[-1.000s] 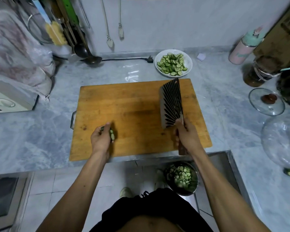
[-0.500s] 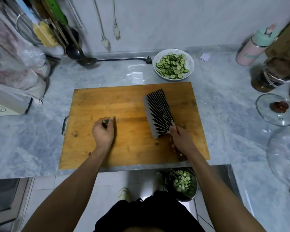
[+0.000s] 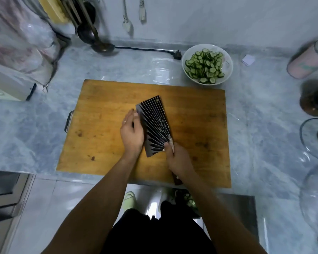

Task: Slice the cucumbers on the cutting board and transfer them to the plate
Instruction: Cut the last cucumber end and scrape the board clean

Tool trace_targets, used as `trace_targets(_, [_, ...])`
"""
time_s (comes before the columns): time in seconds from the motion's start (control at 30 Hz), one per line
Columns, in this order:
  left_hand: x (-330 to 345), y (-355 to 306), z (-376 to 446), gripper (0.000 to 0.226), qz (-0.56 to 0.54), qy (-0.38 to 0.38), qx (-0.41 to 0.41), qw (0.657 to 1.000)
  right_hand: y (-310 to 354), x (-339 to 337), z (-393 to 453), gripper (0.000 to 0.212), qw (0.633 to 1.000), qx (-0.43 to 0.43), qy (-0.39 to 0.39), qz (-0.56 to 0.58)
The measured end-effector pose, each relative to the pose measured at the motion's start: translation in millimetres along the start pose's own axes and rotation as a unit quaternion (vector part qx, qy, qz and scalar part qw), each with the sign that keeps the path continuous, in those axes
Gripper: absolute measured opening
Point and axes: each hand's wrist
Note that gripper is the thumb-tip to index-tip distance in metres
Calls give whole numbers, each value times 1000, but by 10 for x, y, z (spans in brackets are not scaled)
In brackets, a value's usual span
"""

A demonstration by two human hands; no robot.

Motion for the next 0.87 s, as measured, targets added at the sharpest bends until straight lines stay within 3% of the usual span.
trace_targets(0.2, [70, -227, -89, 35, -170, -61, -113, 977, -19, 93, -62, 45, 1000, 16, 23, 13])
trace_targets(0.43, [-115, -307, -266, 44, -235, -48, -136, 961, -126, 229, -436, 40, 991, 42, 63, 115])
trace_targets(0.63, [-524, -386, -530, 46, -269, 56, -115, 955, -143, 504, -1018, 35, 977, 83, 18, 196])
trace_targets(0.87, [-992, -459, -1167, 52, -293, 191, -102, 931, -427, 966, -1867, 30, 914, 190, -13, 358])
Point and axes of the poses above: each hand's wrist, its own z-axis towards the middle knuckle, its own x-axis out of the palm, y = z × x, and after that the axes turned 15 degrees about x, right-handed
